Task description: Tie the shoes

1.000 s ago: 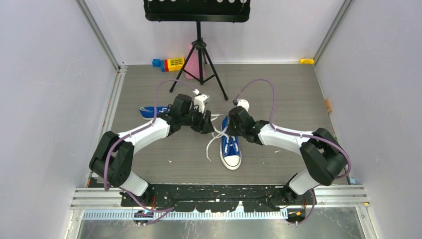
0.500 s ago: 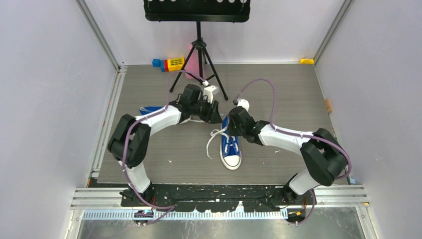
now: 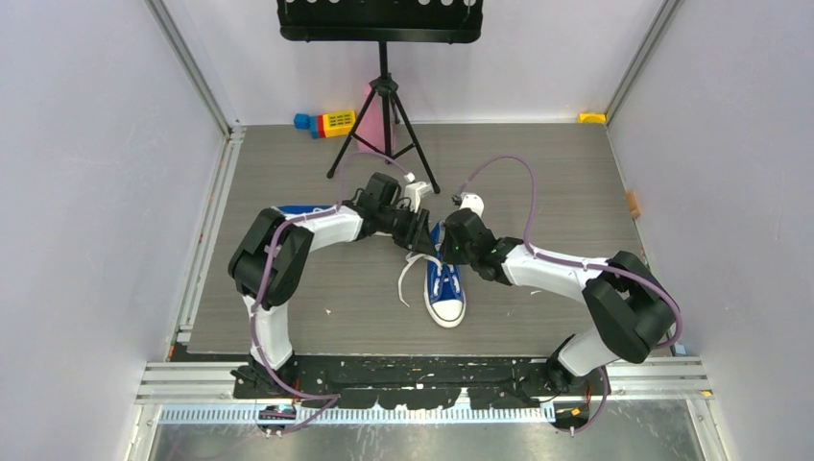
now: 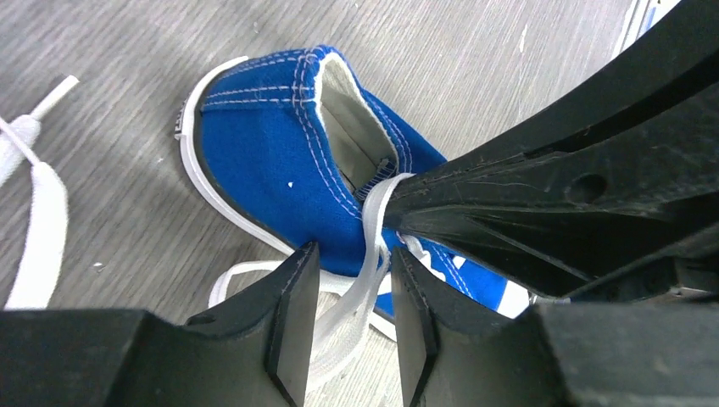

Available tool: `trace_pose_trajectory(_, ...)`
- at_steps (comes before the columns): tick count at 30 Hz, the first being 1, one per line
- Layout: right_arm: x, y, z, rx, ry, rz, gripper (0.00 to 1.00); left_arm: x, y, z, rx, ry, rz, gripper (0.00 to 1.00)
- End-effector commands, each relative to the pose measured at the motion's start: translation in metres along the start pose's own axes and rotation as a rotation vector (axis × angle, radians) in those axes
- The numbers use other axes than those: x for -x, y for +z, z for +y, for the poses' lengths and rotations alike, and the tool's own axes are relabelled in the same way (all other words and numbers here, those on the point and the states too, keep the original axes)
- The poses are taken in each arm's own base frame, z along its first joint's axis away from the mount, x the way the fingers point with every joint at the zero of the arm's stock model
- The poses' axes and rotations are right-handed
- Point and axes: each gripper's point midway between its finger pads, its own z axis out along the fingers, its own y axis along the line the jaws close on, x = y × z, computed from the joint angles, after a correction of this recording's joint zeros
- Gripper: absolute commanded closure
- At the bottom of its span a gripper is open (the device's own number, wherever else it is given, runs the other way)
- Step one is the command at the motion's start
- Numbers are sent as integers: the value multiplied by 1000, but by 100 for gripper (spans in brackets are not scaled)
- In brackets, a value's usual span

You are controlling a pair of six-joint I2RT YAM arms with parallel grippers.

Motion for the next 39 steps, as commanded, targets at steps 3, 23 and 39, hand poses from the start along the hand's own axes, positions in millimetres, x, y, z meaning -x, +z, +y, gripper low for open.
trace_pose_trajectory(3,22,-14,13,43,27,-65,83,10,5,-11,-52,47,-30,66)
trace_pose_trajectory(23,46,-29,5,82,-91,87,63,20,-6,-13,128,232,-130,100)
trace_pose_trajectory(39,23,-1,10,148,-140,229,70,23,-10,-20,128,276,-151,100)
